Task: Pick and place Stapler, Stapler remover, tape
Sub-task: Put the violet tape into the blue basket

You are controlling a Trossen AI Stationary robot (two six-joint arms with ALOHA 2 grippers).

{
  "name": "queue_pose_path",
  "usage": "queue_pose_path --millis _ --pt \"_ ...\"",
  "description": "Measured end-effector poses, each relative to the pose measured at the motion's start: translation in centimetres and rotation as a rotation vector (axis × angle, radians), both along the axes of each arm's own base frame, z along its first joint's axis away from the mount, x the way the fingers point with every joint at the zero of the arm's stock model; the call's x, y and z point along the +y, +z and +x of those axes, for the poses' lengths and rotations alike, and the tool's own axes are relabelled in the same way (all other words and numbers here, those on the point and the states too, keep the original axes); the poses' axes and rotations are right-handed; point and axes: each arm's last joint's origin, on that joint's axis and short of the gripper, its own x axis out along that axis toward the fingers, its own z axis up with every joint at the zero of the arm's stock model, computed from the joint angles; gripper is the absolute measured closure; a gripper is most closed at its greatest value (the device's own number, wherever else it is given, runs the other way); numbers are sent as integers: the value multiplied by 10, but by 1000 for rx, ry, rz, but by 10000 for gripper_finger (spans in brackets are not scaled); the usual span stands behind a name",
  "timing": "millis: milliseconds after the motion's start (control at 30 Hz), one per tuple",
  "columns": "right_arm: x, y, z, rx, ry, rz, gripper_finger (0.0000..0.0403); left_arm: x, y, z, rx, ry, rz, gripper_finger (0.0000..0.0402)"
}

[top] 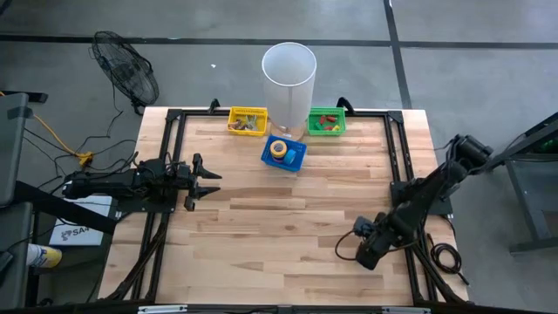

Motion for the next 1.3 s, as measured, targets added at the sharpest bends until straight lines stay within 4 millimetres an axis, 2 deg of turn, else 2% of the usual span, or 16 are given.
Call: queue_pose_path --millis 200,400,567,900,1133,1300 --pt "4 -10 0 37 8 -26 142 0 0 0 0 0 0 227" --pt "5 -16 0 68 14 -44 175 0 0 0 0 0 0 227" --pt "5 -17 0 76 19 -55 232 0 0 0 0 0 0 227" --pt "3 -17 1 33 74 -101 376 0 0 0 0 0 0 227" --pt "-8 -16 11 -119 101 -303 376 0 0 0 0 1 0 227" --pt "-29 -14 27 -246 144 -554 376 0 0 0 0 1 0 227"
